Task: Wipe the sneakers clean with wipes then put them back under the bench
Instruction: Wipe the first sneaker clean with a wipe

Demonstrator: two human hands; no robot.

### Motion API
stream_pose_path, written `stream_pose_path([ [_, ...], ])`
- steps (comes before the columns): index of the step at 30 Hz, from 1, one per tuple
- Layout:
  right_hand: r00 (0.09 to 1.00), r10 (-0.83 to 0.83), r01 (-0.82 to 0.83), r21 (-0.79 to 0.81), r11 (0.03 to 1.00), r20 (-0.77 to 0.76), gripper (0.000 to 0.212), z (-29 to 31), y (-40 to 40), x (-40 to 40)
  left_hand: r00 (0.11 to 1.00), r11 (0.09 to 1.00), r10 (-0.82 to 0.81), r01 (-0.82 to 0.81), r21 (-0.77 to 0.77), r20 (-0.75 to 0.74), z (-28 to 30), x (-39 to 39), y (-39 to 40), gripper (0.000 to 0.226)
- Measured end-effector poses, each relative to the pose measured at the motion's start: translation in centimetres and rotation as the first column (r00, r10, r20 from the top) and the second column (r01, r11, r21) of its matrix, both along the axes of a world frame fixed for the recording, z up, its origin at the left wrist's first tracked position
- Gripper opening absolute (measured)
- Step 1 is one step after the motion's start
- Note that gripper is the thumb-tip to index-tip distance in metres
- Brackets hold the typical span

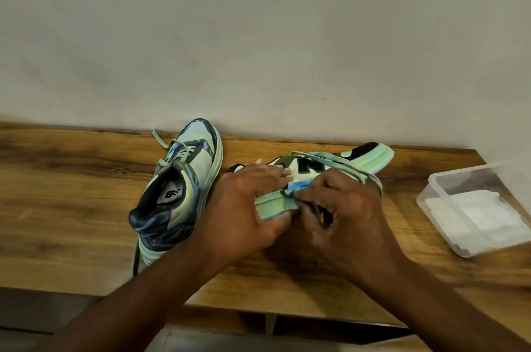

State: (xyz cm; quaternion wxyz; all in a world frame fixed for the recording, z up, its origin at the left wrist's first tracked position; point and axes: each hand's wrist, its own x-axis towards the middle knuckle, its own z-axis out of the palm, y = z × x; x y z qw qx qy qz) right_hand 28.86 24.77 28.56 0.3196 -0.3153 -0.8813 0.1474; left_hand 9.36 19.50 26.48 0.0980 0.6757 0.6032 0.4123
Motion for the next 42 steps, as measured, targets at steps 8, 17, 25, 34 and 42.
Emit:
stream_pose_path([
  [8, 0.986, -0.162, 0.164, 0.079, 0.983, -0.035, 0.024, 0.7, 1.9, 1.4, 1.0, 0.999, 0.017, -0.017, 0.03, -0.015, -0.1, 0.5, -0.1, 0.055],
  [17, 0.997, -0.074, 0.074, 0.066, 0.995, -0.008, 0.021, 0.8, 1.9, 1.7, 1.0, 1.0, 0.003, -0.003, 0.014, 0.005, -0.2, 0.1, 0.0, 0.055],
  [25, 1.0, 0.013, -0.012, 0.046, 0.999, -0.008, 0.023, 0.0, 0.1, -0.2, 1.0, 1.0, -0.003, 0.003, 0.031, -0.009, -0.1, 0.1, 0.0, 0.052],
  [34, 0.983, -0.167, 0.175, 0.106, 0.979, -0.077, 0.016, 0.5, 2.7, 1.6, 1.0, 0.998, -0.01, 0.01, 0.057, -0.004, -0.3, 0.3, -0.3, 0.054],
  [42, 0.991, -0.121, 0.125, 0.072, 0.99, -0.048, 0.012, 1.0, 3.1, 2.6, 1.0, 0.998, -0.03, 0.031, 0.054, -0.008, 0.0, 0.3, -0.2, 0.054],
])
